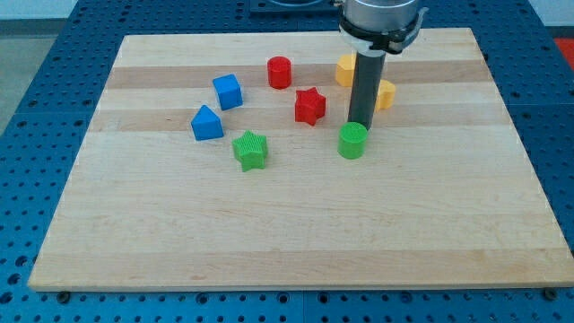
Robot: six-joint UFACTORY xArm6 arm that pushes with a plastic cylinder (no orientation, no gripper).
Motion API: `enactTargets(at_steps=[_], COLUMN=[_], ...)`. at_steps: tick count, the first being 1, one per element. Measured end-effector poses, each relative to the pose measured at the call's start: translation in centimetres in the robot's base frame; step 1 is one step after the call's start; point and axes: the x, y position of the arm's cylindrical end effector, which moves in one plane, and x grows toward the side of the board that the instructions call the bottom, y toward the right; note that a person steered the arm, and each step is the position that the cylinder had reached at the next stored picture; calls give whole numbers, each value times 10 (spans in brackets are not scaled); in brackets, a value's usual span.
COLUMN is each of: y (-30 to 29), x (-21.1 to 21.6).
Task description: Adjust the red star to the right side slightly
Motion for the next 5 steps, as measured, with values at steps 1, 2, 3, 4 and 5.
enactTargets(at_steps=[1, 2, 3, 4, 5], y=[0, -21, -44, -61, -81], x=[0, 0, 0, 0, 0])
